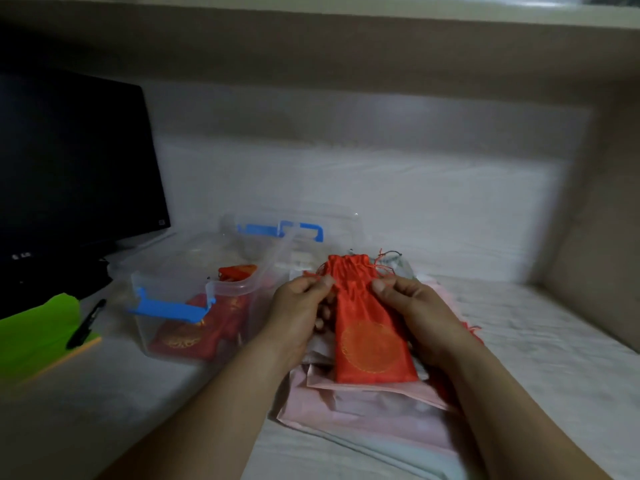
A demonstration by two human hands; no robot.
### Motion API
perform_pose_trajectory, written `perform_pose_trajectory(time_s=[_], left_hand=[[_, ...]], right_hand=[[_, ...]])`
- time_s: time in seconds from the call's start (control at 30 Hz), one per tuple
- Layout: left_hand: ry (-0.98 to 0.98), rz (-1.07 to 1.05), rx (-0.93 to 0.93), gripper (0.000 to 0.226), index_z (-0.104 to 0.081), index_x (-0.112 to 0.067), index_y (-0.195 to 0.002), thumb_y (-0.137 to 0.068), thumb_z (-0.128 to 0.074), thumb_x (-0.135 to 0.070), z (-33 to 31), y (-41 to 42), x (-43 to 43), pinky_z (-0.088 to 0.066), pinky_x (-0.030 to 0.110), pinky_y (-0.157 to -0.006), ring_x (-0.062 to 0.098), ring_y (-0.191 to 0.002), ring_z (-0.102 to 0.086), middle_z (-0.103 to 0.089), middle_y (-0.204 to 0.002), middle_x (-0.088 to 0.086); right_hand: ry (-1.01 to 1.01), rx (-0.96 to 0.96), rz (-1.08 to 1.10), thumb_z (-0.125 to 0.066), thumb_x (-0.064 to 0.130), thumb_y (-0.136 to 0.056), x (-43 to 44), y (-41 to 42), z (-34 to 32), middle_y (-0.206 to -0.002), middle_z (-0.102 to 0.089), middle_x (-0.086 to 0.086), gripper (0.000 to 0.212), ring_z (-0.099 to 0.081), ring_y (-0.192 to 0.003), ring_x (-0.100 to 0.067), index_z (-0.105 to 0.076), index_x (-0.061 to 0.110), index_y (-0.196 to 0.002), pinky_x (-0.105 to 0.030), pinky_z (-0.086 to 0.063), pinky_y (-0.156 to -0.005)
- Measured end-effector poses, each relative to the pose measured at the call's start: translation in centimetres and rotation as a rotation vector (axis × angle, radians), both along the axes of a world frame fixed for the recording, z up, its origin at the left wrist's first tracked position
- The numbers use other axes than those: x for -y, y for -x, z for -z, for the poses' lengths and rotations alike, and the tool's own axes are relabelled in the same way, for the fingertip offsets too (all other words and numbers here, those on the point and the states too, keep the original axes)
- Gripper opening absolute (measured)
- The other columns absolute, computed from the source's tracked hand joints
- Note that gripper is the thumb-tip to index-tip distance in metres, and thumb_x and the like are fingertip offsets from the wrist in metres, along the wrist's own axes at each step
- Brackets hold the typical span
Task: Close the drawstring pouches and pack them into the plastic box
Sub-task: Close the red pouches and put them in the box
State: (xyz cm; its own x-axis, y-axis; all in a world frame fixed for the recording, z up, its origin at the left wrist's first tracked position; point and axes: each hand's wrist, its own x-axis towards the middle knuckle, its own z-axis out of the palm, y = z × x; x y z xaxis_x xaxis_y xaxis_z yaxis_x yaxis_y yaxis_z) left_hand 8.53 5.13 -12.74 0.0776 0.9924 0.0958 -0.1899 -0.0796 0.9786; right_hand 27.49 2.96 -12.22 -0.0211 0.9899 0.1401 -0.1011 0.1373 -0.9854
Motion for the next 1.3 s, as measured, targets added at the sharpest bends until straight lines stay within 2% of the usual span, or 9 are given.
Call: perform_pose_trajectory(time_s=[0.13, 0.27, 0.4, 0.53, 0.73, 0.83, 0.97, 1.13, 1.3], left_hand=[[-0.029, -0.051, 0.059, 0.029, -0.072, -0.010, -0.092, -0.106, -0.057, -0.030, 0.5, 0.0, 0.0, -0.039, 0.021, -0.044, 0.011, -0.048, -0.051, -0.063, -0.064, 0.001], [-0.006, -0.013, 0.188, 0.033, -0.069, -0.015, -0.088, -0.109, -0.050, -0.032, 0.2, -0.1, -0.2, -0.047, 0.028, -0.056, 0.017, -0.064, -0.063, -0.071, -0.077, 0.007], [0.082, 0.053, 0.410, 0.035, -0.060, -0.015, -0.088, -0.111, -0.041, -0.034, -0.1, 0.6, -0.4, -0.053, 0.030, -0.076, 0.017, -0.083, -0.075, -0.078, -0.096, 0.006], [0.145, 0.082, 0.569, 0.037, -0.051, -0.018, -0.082, -0.111, -0.039, -0.036, -0.5, 0.6, 0.0, -0.052, 0.033, -0.080, 0.014, -0.073, -0.076, -0.068, -0.068, -0.001], [0.108, 0.065, 0.432, 0.037, -0.049, -0.020, -0.077, -0.111, -0.043, -0.035, -0.4, 0.2, -0.3, -0.035, 0.030, -0.061, 0.011, -0.050, -0.053, -0.044, -0.056, -0.004], [-0.094, 0.039, 0.127, 0.033, -0.058, -0.014, -0.085, -0.111, -0.045, -0.031, -0.1, 0.2, 0.1, -0.029, 0.028, -0.055, 0.012, -0.050, -0.048, -0.048, -0.058, -0.001], [-0.426, 0.030, -0.251, 0.024, -0.077, -0.019, -0.103, -0.108, -0.054, -0.026, 0.0, -0.5, 0.8, -0.043, 0.022, -0.057, 0.007, -0.054, -0.048, -0.055, -0.060, 0.000], [-0.522, 0.159, -0.420, 0.028, -0.075, -0.034, -0.087, -0.106, -0.057, -0.021, 0.0, -0.7, 1.2, -0.045, 0.022, -0.063, 0.007, -0.056, -0.052, -0.054, -0.057, 0.000], [-0.458, 0.197, -0.416, 0.032, -0.072, -0.034, -0.099, -0.105, -0.055, -0.008, 0.0, -1.0, 1.7, -0.044, 0.020, -0.056, 0.006, -0.055, -0.050, -0.054, -0.055, -0.009]], right_hand=[[-0.015, 0.014, 0.007, -0.058, 0.018, -0.102, -0.1, -1.5, 0.1, -0.071, -0.050, -0.014, 0.024, -0.036, -0.055, -0.016, -0.074, 0.018, -0.084, -0.026, -0.025, -0.052], [-0.031, -0.097, 0.064, -0.047, 0.007, -0.103, 0.2, -1.5, -1.0, -0.061, -0.044, -0.001, 0.026, -0.029, -0.048, -0.012, -0.072, 0.011, -0.106, -0.024, -0.021, -0.046], [0.005, -0.204, 0.211, -0.042, 0.004, -0.100, -0.2, -2.0, -1.2, -0.055, -0.034, 0.004, 0.026, -0.022, -0.042, -0.008, -0.066, 0.014, -0.105, -0.021, -0.014, -0.041], [0.030, -0.342, 0.246, -0.045, 0.005, -0.099, -0.1, -1.8, -1.0, -0.054, -0.026, 0.004, 0.018, -0.019, -0.039, -0.006, -0.059, 0.016, -0.097, -0.018, -0.013, -0.037], [0.000, -0.391, 0.282, -0.043, 0.000, -0.097, -0.1, -1.1, -1.1, -0.058, -0.025, 0.001, 0.021, -0.019, -0.038, -0.007, -0.057, 0.016, -0.100, -0.018, -0.012, -0.039], [-0.060, -0.301, 0.248, -0.046, -0.002, -0.098, 0.1, -1.1, -1.3, -0.055, -0.030, 0.001, 0.020, -0.021, -0.038, -0.008, -0.058, 0.013, -0.100, -0.016, -0.016, -0.039], [-0.193, -0.038, 0.203, -0.057, -0.002, -0.096, 0.4, -0.3, -1.6, -0.059, -0.046, -0.002, 0.015, -0.037, -0.048, -0.009, -0.067, 0.009, -0.098, -0.020, -0.029, -0.044], [-0.320, 0.095, 0.059, -0.061, -0.002, -0.097, 1.1, 0.8, -2.2, -0.070, -0.061, -0.013, 0.008, -0.056, -0.063, -0.015, -0.064, 0.005, -0.094, -0.021, -0.048, -0.062], [-0.387, 0.169, 0.000, -0.066, 0.000, -0.095, 2.2, 1.4, -3.1, -0.073, -0.065, -0.022, 0.002, -0.061, -0.067, -0.024, -0.065, -0.002, -0.094, -0.025, -0.052, -0.066]])
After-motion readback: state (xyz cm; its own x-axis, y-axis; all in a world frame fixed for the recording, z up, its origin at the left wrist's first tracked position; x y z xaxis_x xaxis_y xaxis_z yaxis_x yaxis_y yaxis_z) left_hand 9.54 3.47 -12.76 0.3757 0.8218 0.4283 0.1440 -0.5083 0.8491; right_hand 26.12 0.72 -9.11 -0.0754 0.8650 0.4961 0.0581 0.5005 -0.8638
